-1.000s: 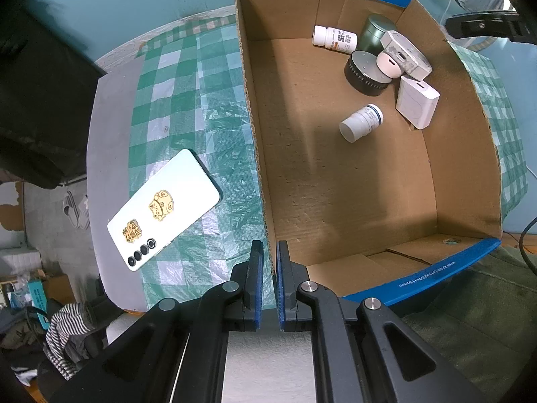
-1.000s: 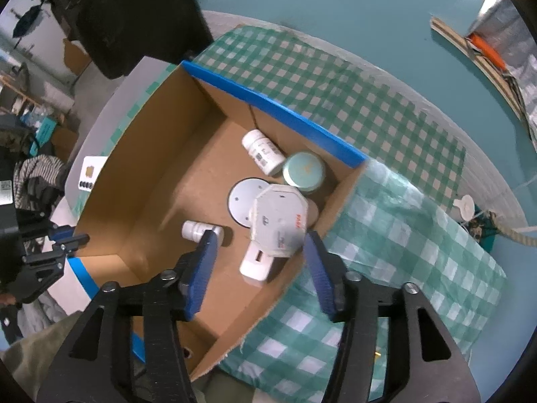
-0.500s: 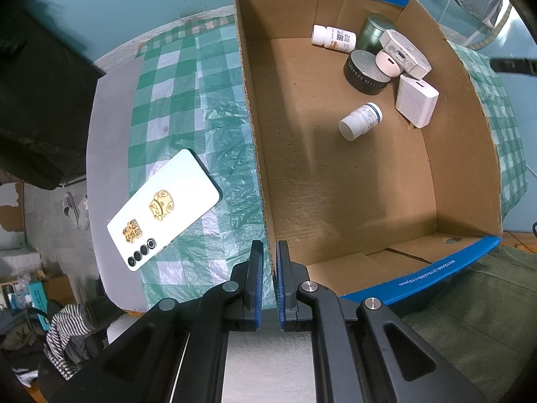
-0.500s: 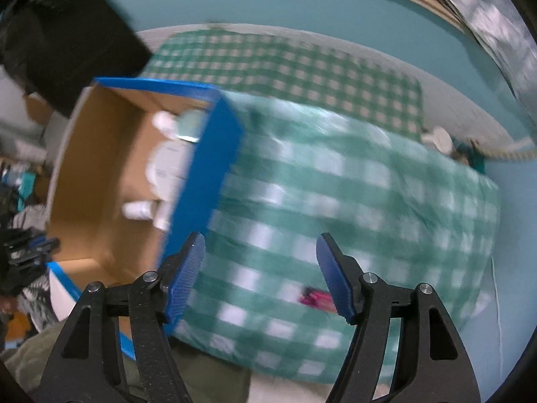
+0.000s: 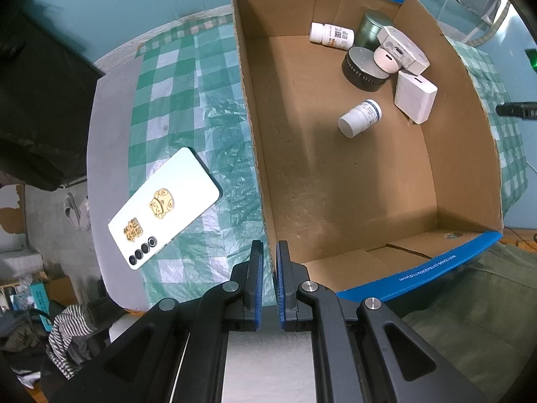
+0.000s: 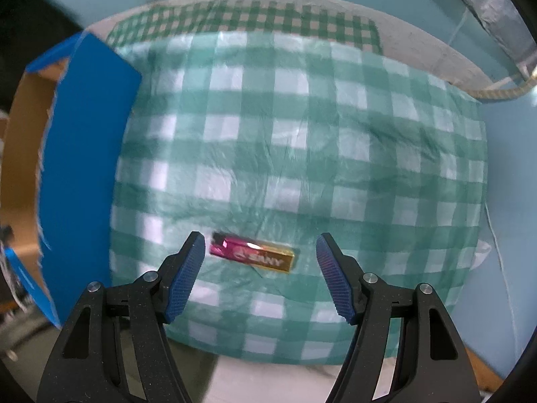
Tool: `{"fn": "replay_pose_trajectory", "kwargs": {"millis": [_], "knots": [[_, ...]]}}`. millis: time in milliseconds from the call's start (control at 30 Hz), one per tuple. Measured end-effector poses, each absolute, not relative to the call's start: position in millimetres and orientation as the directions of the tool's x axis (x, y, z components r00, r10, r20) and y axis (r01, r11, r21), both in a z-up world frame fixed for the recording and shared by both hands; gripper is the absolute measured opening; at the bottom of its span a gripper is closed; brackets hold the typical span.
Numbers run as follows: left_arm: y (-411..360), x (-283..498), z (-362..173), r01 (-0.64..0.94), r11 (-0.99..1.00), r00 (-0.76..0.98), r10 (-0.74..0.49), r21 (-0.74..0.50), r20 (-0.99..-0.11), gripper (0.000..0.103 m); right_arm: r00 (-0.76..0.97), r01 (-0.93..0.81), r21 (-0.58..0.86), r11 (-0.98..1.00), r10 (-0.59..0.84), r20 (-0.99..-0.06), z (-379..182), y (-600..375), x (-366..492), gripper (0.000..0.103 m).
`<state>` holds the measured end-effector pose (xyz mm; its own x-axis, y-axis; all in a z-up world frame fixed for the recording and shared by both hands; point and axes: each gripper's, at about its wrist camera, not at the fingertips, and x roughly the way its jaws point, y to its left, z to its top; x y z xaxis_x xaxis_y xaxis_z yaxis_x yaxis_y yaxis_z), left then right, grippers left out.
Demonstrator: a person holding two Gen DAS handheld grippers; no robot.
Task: Organize rigid objects
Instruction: 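Move the right gripper back to the pink-gold SANY lighter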
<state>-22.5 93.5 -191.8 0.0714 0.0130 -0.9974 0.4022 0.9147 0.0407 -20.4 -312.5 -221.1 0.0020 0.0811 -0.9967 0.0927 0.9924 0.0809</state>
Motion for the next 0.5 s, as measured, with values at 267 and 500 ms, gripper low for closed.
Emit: {"fn": "replay_pose_trajectory", "kwargs": {"millis": [267, 500], "knots": [[93.1, -24.0, -191.0, 0.404, 0.913, 0.072, 0.017, 0.045, -0.997, 0.007, -0.035, -0.138, 0.051, 0.989, 0.047, -0.998, -251.9, -287.3, -30.4, 0.070], [93.4, -25.6, -189.2, 0.396, 0.917, 0.074, 0.020, 0.048, -0.997, 0.007, -0.073, -0.352, -0.016, 0.936, -0.044, -0.996, -276.6, -264.2, -34.0, 0.069]]}}
